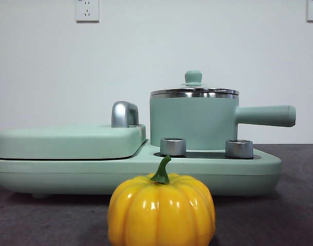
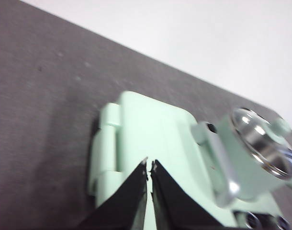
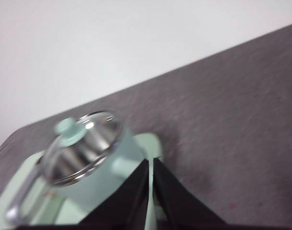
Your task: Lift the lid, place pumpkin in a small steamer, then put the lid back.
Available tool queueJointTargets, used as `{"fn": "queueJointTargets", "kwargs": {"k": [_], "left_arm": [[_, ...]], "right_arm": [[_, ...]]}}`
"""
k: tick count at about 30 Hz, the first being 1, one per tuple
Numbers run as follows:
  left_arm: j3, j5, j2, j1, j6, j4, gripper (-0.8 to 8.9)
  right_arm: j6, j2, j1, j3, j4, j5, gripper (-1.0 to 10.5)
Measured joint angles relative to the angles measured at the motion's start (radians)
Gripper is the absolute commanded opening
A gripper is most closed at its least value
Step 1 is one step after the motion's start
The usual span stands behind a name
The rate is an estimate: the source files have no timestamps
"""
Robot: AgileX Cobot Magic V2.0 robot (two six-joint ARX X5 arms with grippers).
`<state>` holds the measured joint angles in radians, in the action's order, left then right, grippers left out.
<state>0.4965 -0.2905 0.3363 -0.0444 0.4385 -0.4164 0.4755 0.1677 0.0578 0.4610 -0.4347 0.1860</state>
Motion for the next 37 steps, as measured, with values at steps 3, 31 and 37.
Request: {"fn": "queueJointTargets", "kwargs": {"k": [3,31,37], "left_arm": [[0.101,-0.051,0.094,-0.008,-0.023,-0.046,0.16],[0.351,-0.311,0.412,-0.101,-0.29,-0.175,5.13],[0.352,-0.311,0.451,-0.137,-0.289,-0.144,5.23]], "right_arm": [[-0.017,0.086,0.0,0.127,-0.098,0.072,0.1],[-0.348,0.442,0.0,0.438,-0.285,0.47,3.6],[-0.348,0.442,0.0,0.438,-0.286,0.471,4.5]]}}
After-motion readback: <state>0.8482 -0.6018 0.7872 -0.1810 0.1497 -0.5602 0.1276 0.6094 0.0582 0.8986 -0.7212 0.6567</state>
